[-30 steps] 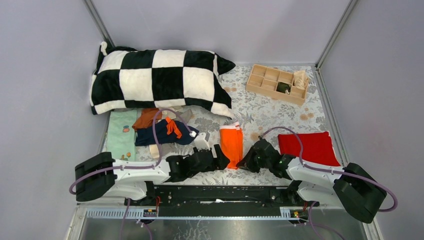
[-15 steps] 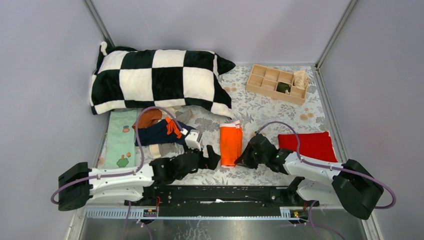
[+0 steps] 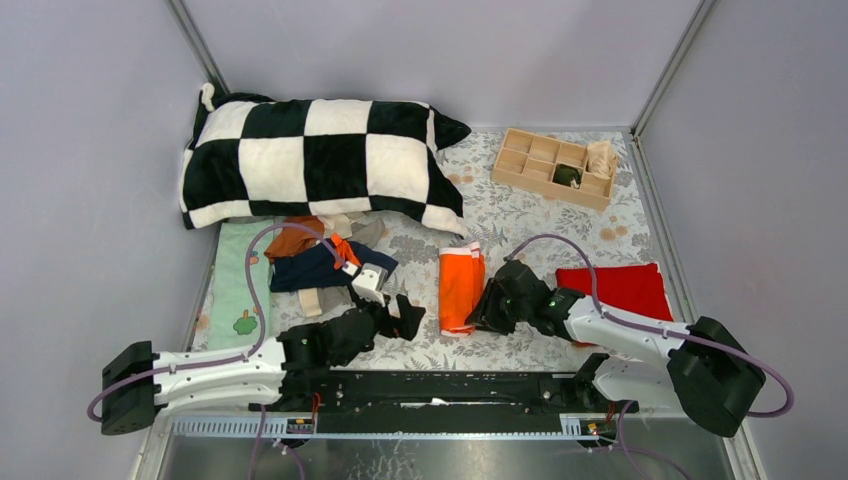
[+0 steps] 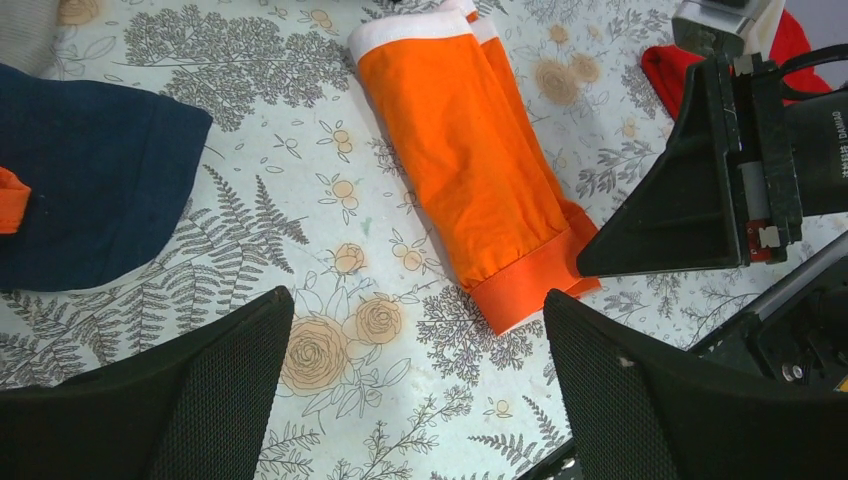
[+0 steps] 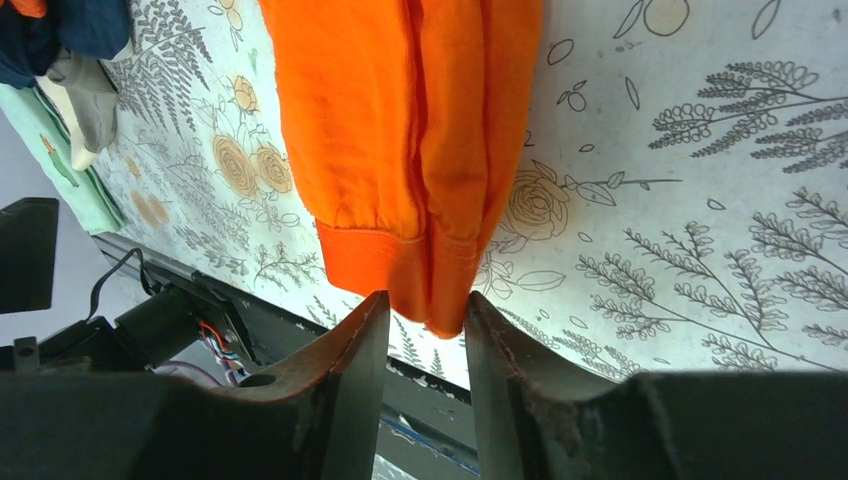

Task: Roll the underwear
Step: Roll the underwear to the center of the board.

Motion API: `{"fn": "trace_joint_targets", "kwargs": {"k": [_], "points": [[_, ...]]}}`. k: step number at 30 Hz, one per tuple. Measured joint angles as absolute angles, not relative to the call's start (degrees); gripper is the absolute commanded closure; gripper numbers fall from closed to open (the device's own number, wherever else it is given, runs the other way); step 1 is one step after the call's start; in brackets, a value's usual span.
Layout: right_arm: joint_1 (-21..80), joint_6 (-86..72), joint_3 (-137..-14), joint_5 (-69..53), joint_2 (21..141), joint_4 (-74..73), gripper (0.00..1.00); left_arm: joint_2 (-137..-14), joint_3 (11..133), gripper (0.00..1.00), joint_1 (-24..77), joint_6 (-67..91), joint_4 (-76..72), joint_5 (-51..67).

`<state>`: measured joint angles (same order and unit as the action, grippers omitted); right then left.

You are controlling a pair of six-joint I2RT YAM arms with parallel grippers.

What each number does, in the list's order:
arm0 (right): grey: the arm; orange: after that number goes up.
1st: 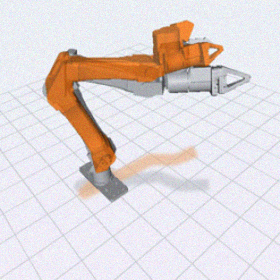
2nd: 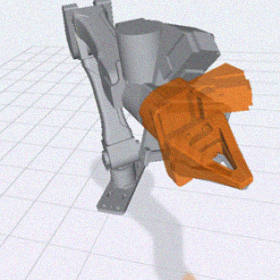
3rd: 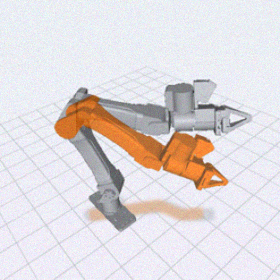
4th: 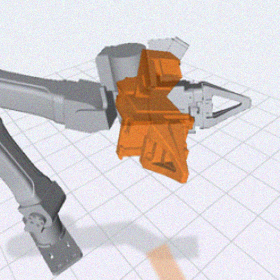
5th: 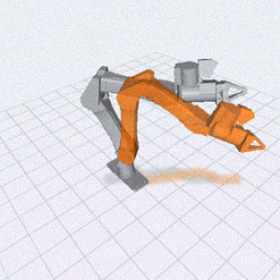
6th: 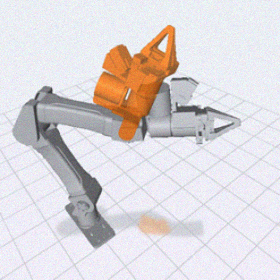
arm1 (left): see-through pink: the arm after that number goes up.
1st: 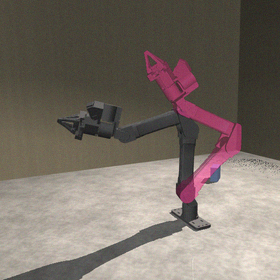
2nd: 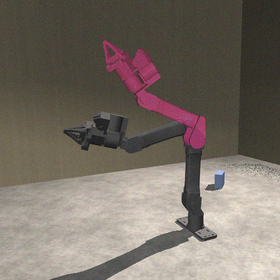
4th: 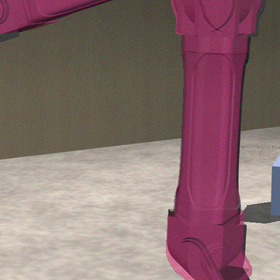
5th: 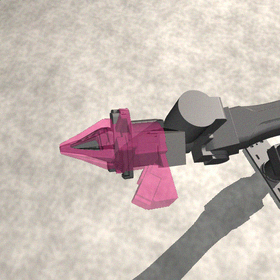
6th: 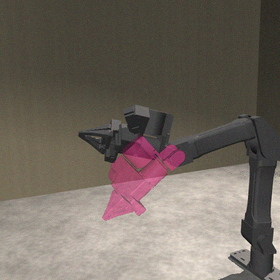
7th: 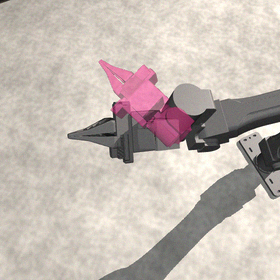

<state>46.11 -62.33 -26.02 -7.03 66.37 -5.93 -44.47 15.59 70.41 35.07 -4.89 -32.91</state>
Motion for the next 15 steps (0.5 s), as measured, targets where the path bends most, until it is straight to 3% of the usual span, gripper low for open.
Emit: {"fn": "trace_joint_targets", "kwargs": {"k": [9, 15], "points": [[46.13, -60.36, -26.39, -6.09, 64.88, -9.82, 0.47, -42.09, 14.26, 0.01, 70.41, 35.11, -4.69, -33.71], [46.13, -59.20, -26.33, -5.02, 65.19, -9.91, 0.49, -42.35, 14.26, 0.01, 70.41, 35.11, -4.73, -33.67]]}}
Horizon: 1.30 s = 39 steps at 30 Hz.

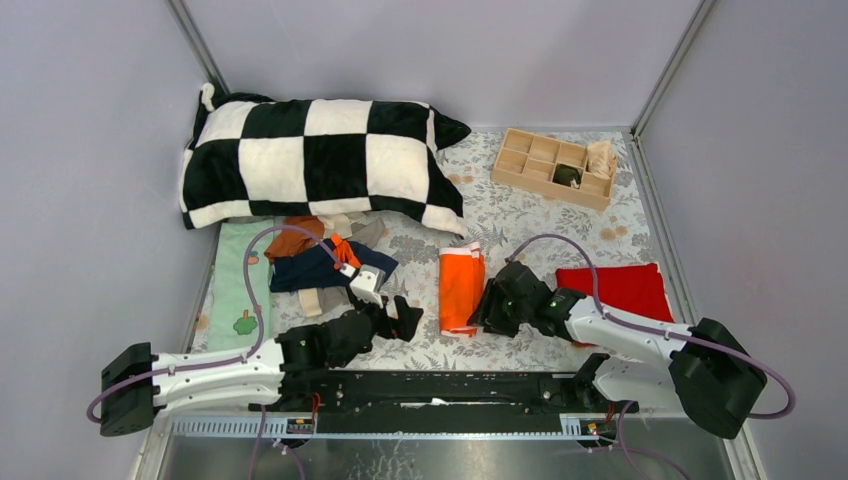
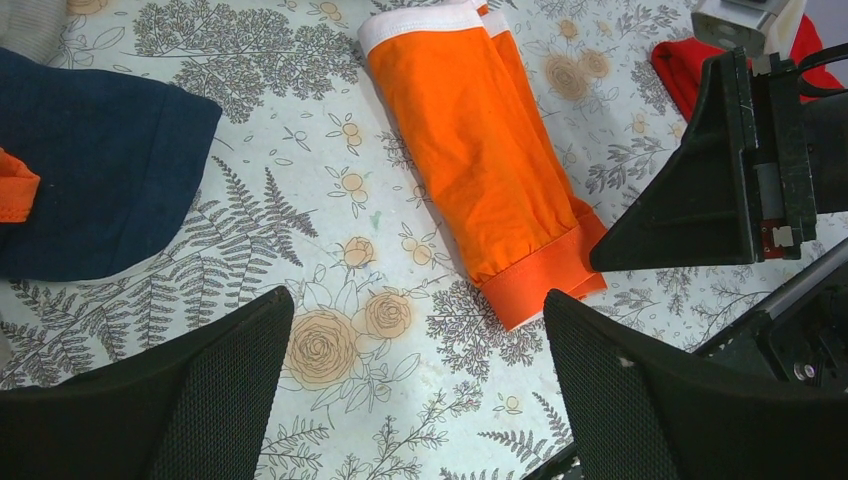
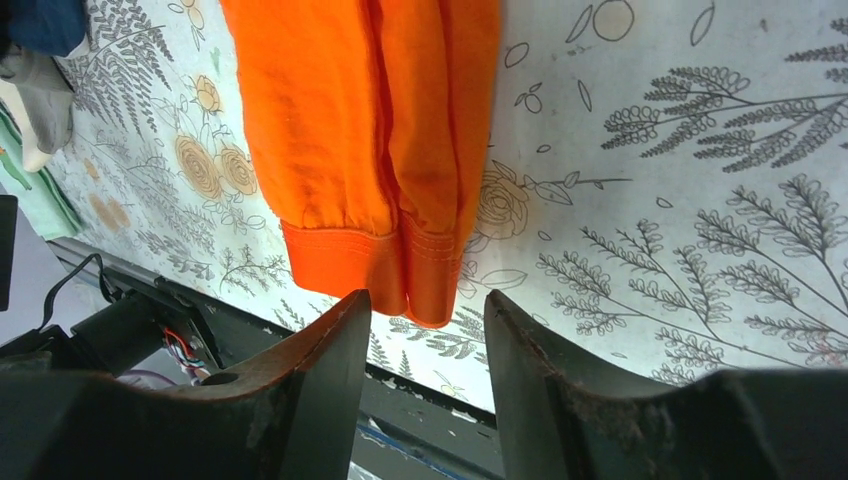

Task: Roll the underwear
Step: Roll the underwear to the center of the board.

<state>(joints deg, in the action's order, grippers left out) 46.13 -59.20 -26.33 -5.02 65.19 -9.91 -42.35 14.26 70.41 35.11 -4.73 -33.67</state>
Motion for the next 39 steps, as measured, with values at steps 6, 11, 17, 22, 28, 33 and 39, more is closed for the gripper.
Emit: {"fn": "trace_joint_targets", "kwargs": {"k": [6, 11, 17, 22, 28, 33, 39], "points": [[46.13, -59.20, -25.80, -5.67, 69.10, -5.76, 0.60, -43.35, 14.26, 0.01, 70.41, 35.53, -4.78, -33.63], [46.11, -59.33, -25.76, -7.11, 73.14, -1.34, 0.62, -44.51, 14.26, 0.01, 70.41, 36.18, -4.78, -33.41], [46.11, -59.35, -25.87, -8.23, 74.98, 1.91, 0.54, -45.71, 14.26, 0.01, 70.41, 36.82, -4.80, -32.93], [46.13, -59.64, -25.78, -8.54, 74.46, 2.72, 0.47, -45.74, 14.26, 0.01, 70.41, 37.04, -6.02, -31.90], [46.13, -58.13, -24.27, -5.98, 63.61, -2.17, 0.45, -45.74, 14.26, 0.01, 70.41, 37.43, -7.38, -31.20], [46.11, -52.21, -25.56, -0.73, 50.83, -8.08, 0.40, -45.58, 14.26, 0.01, 70.41, 37.52, -7.38, -30.98], [46.11, -36.56, -30.39, 6.98, 42.44, -8.12, 0.41, -44.03, 14.26, 0.01, 70.41, 37.52, -7.33, -31.05]]}}
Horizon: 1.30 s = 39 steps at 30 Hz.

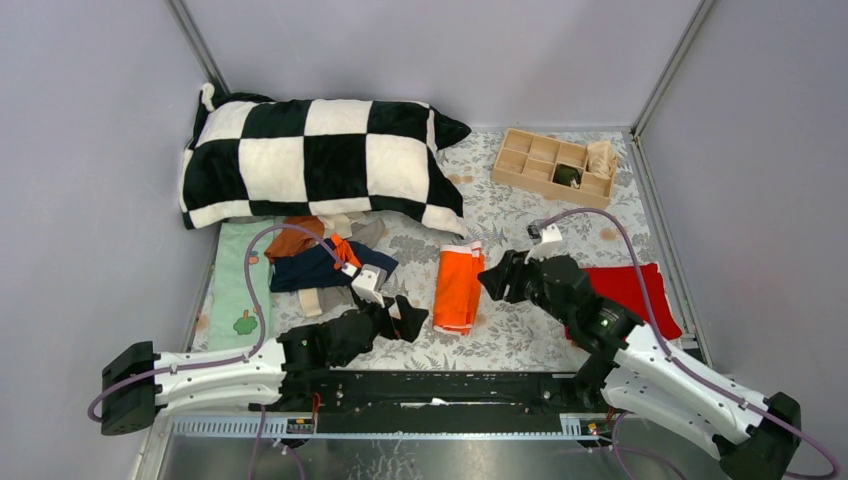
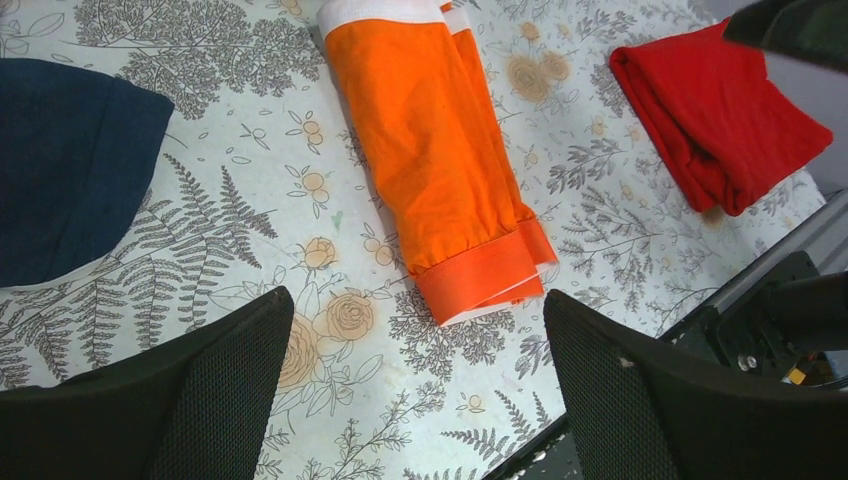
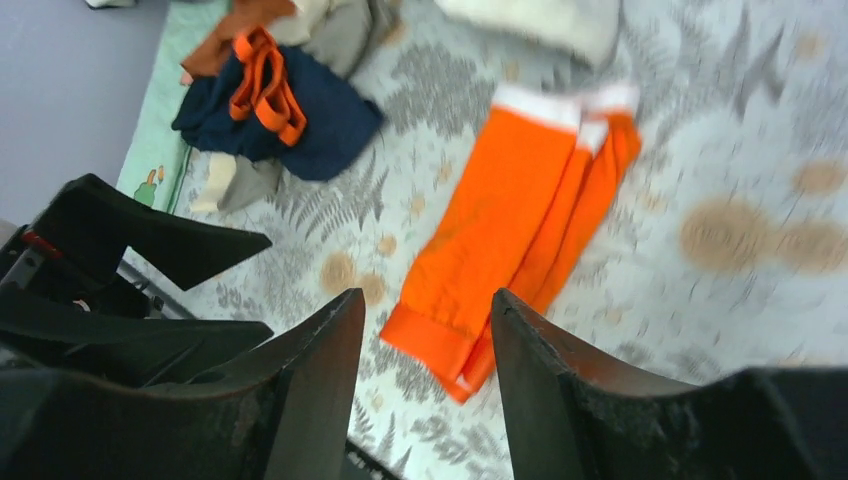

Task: Roll the underwear
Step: Roll the underwear to the center of the board.

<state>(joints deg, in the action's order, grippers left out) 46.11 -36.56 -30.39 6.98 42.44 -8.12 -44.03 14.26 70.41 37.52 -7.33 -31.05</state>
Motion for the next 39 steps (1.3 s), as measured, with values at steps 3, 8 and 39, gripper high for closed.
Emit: {"fn": "trace_joint_targets", "kwargs": {"k": [3, 8, 39], "points": [[46.11, -23.44, -30.37, 6.76, 39.81, -2.94, 0.35, -42.92, 14.26, 0.01, 70.41, 37.47, -7.35, -31.09], [46.11, -0.58, -30.76, 3.73, 39.99, 2.15, 0.33, -42.41, 14.26, 0.01, 70.41, 37.08, -7.38, -31.11], [47.46, 28.91, -38.85, -1.10, 57.30, -13.96, 0.19, -43.44, 14.26, 0.01, 70.41, 36.71, -8.29, -30.83]]}}
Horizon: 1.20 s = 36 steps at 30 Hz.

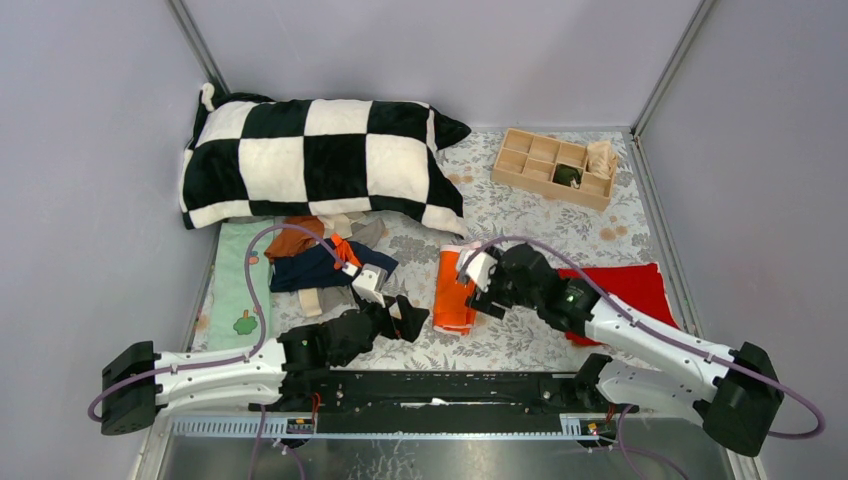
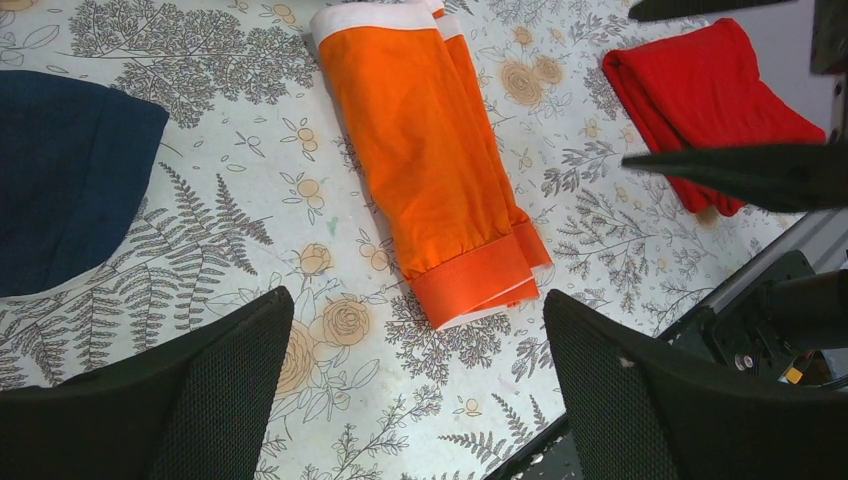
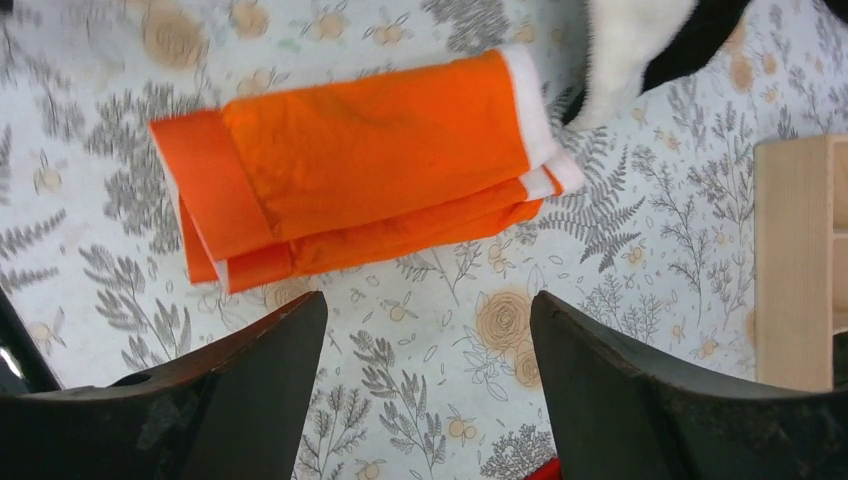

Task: Roll the underwear
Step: Roll the underwear to the center of the board.

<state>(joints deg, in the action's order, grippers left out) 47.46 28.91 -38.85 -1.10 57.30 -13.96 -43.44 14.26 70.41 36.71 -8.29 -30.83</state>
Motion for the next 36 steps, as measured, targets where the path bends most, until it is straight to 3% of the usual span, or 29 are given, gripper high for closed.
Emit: {"fn": "trace_joint_targets", "kwargs": {"k": [15, 28, 36], "points": [[64.99, 51.81, -16.45, 2.44, 43.29, -3.57, 0.23, -43.88, 13.45, 0.01, 70.41, 36.60, -9.10, -30.79], [72.73, 56.58, -13.15, 3.99, 53.19, 7.53, 0.32, -45.93, 12.38, 0.01, 70.41, 37.58, -10.37, -30.28], [73.23, 57.91, -11.92, 4.01, 57.19, 11.86, 0.32, -46.72, 12.36, 0.01, 70.41, 37.60, -10.76, -30.00]]}}
